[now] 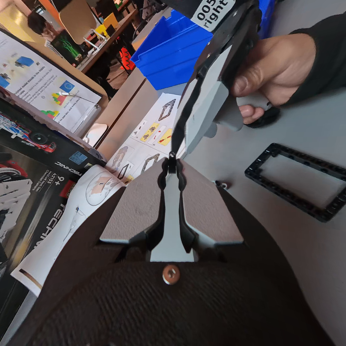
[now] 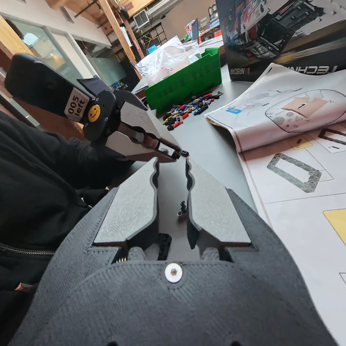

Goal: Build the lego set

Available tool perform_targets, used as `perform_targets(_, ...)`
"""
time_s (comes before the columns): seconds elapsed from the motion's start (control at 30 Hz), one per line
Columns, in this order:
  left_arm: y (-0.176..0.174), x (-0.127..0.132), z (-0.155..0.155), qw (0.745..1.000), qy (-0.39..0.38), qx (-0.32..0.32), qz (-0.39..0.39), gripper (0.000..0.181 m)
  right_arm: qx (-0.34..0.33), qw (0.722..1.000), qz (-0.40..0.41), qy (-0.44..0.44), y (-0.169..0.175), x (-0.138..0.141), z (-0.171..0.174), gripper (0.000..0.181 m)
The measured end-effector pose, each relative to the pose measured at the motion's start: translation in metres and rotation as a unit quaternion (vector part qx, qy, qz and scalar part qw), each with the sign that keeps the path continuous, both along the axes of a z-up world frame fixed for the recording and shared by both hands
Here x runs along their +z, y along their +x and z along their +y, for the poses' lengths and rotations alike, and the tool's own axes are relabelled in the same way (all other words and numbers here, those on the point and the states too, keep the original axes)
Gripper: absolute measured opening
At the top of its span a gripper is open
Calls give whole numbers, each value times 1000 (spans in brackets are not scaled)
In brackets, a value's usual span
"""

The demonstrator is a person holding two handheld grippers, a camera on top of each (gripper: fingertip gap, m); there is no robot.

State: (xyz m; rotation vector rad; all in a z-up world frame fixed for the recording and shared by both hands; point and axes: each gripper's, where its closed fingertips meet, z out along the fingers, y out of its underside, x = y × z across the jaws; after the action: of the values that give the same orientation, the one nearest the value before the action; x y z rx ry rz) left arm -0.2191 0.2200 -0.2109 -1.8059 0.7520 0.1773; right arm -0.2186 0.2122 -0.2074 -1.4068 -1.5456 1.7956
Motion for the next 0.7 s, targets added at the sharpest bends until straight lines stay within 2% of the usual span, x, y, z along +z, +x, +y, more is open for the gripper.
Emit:
perform_targets(0.13, 5, -7, 3, 1000, -3, 4, 18, 6, -4, 1000, -7, -17, -3, -1, -1, 17)
perform_targets(0.2, 8, -5, 1, 1000, 1, -4, 17, 5, -6, 1000, -15, -25, -4, -4, 2, 6)
perform_targets(0.33, 8, -7, 1, 1000, 3, 0, 19, 6, 2, 999, -20, -38, -4, -5, 1, 6)
perform_targets(0.43, 10, -8, -1, 1000, -4, -13, -4, 6, 0, 1000, -20, -8, -2, -7, 1, 5)
perform_targets(0.6, 5, -21, 0, 996, -55, -18, -63, 13, -12, 995, -29, 93, 4, -12, 7, 5)
perform_targets(0.7, 12, -28, -3, 991, -83, -49, -97, 15, 3, 990, -16, 138, 8, -11, 2, 5)
